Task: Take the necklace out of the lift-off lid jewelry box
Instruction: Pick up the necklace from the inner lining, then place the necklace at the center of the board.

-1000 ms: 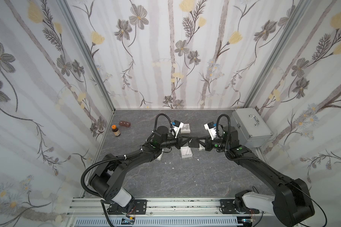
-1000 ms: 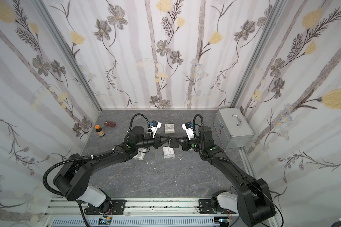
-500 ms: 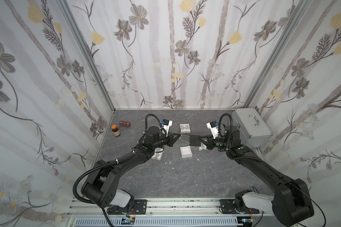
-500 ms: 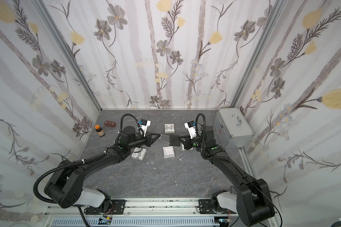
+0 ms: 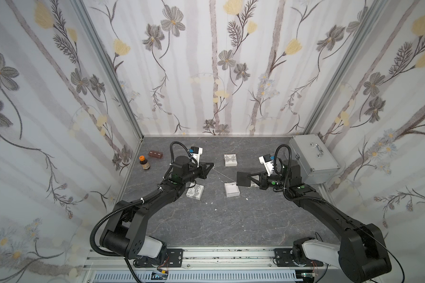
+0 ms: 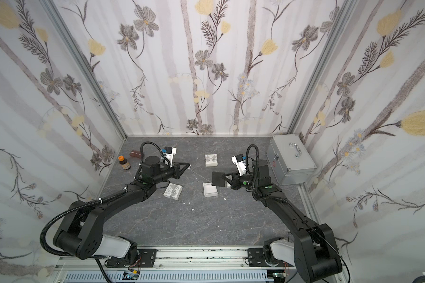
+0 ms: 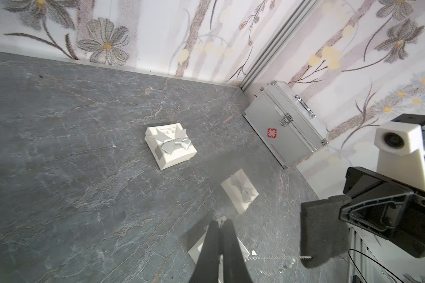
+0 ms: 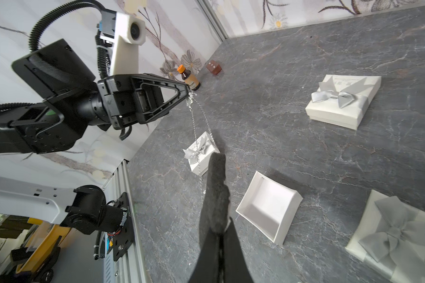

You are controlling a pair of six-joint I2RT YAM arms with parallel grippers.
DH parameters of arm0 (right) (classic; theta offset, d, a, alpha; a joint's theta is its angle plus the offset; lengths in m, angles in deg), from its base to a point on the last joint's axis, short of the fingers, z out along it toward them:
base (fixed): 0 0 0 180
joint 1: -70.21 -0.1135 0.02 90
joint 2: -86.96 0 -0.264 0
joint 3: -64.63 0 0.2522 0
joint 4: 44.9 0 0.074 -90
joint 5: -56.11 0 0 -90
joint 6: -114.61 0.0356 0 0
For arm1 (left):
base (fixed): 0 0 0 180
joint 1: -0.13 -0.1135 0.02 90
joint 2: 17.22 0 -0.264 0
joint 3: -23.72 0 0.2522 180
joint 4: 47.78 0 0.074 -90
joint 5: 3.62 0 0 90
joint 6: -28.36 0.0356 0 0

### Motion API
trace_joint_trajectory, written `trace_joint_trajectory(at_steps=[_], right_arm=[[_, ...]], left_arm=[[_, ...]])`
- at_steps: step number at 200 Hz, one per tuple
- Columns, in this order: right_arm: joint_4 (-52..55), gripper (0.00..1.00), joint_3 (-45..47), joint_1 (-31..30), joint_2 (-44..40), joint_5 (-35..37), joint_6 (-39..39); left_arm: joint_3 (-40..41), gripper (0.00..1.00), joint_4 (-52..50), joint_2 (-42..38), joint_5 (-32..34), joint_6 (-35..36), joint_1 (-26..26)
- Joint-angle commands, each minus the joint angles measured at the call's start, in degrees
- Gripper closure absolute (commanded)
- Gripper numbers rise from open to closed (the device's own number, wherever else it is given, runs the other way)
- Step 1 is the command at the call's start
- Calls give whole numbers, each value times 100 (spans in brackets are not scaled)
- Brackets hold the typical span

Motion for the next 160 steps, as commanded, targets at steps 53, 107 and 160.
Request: trace_joint_trajectory(at_steps=[53,107,160], right_arm=[[-442,100,88,119,136,268,267],[-138,100,112,120,299,704,98],[230,100,90,86,323,1016,-72]], left_arm=[[-276,100,-132,137,56,227,-563],[-665,99,-493,592,152,366,-1120],[-1073,99,-371,1372,-414,18,-1838]])
